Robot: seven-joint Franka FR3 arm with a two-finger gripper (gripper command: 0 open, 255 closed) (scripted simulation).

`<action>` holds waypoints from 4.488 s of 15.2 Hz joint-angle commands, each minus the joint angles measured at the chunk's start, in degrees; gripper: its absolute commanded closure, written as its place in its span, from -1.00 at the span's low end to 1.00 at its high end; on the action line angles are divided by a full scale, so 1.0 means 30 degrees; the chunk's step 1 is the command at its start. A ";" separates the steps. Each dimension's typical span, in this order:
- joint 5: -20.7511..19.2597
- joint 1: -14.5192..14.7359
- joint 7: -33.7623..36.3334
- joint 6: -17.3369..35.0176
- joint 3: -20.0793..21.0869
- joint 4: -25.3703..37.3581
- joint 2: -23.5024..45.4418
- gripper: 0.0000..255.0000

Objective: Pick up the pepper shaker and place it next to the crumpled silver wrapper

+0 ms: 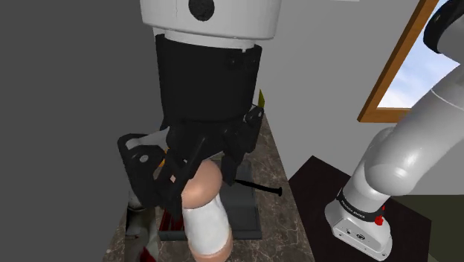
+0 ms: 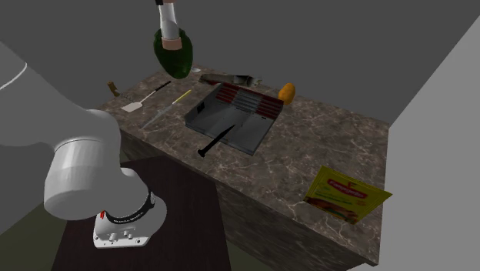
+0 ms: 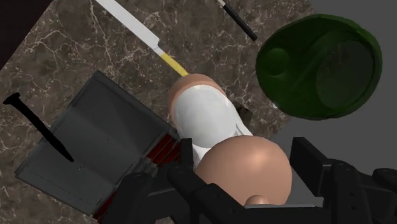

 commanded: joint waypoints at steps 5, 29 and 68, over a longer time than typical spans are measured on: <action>-0.8678 0.4346 0.7038 -0.0918 0.3478 0.5262 0.8818 1.00; -0.9373 0.4445 0.7927 0.4589 0.2902 -0.0003 0.9493 1.00; -1.1472 0.5324 0.9228 1.0404 0.1074 -0.4873 1.1174 -1.00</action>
